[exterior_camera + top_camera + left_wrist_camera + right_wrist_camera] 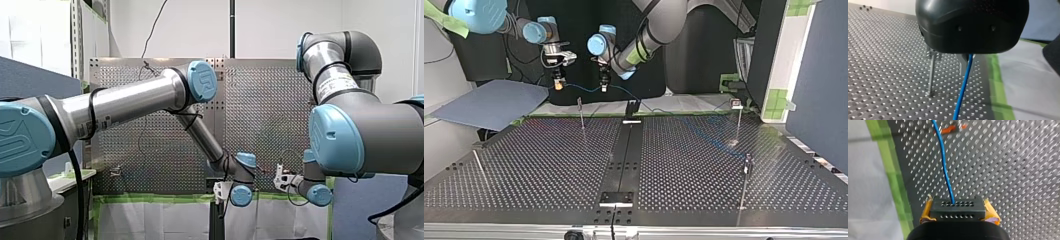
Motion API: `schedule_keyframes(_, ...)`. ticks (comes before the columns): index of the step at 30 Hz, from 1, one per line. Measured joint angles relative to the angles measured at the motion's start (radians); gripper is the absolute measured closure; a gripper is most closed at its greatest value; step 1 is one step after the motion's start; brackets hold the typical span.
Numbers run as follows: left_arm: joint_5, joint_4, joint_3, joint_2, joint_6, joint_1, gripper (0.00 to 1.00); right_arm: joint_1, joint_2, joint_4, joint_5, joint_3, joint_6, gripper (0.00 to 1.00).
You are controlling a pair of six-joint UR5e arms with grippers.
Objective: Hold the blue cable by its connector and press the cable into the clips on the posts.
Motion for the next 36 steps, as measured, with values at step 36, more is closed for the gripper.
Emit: schedule_keyframes(36, 0.071, -0.067, 0.126, -0.002, 0.025, 0.020, 1.00, -0.116, 0.026, -0.009, 0.039, -0.058, 0.038, 1.00)
